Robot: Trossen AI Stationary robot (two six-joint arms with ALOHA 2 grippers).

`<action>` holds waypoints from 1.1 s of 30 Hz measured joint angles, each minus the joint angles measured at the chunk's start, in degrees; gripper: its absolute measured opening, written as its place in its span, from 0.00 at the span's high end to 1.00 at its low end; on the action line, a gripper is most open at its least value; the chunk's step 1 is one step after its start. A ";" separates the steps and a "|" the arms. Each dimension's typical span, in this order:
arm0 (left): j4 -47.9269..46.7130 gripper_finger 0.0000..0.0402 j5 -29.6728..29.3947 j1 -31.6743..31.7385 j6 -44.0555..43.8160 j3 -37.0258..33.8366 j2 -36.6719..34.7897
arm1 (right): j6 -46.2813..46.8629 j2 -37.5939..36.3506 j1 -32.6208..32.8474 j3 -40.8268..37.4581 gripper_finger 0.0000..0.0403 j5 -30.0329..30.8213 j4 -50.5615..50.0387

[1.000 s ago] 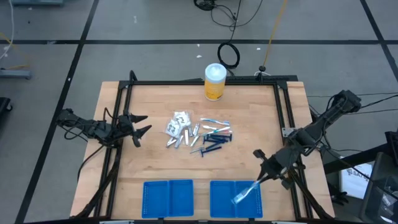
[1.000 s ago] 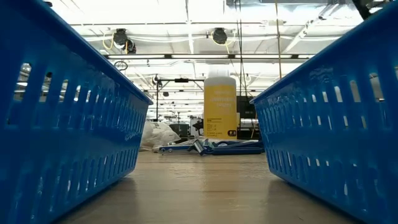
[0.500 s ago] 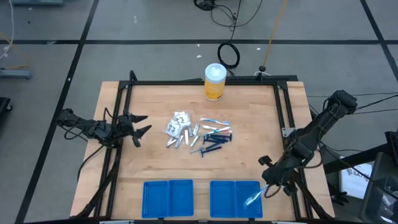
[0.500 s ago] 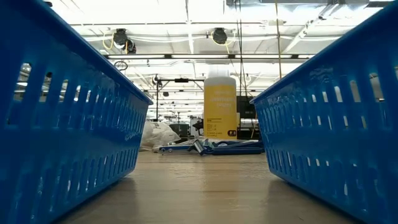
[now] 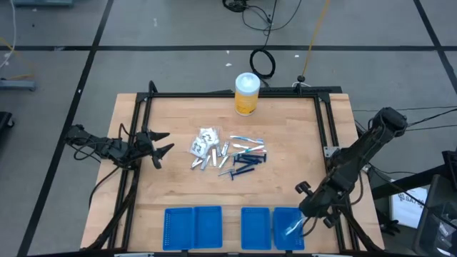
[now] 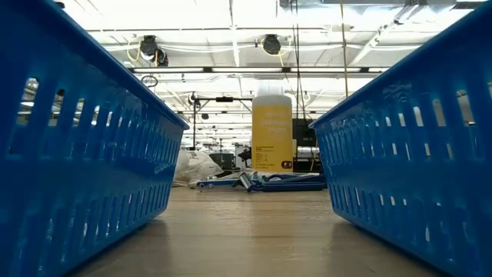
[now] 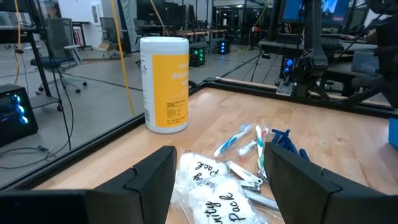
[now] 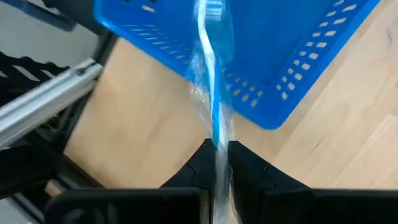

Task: Pick & Place Travel size toiletries
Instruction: Put the blue toothbrush into the blue basket

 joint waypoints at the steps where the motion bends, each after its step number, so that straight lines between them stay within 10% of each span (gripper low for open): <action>1: -0.01 0.40 0.00 0.00 0.00 0.00 0.00 | 0.25 0.95 0.01 0.24 0.95 0.02 -0.05; 21: 0.00 0.40 0.00 0.00 0.01 0.00 0.00 | 8.61 4.20 -2.34 5.28 0.77 0.18 8.94; 33: 0.00 0.40 0.00 0.00 -0.02 0.00 0.00 | -3.58 4.20 -4.81 5.28 0.66 9.44 11.69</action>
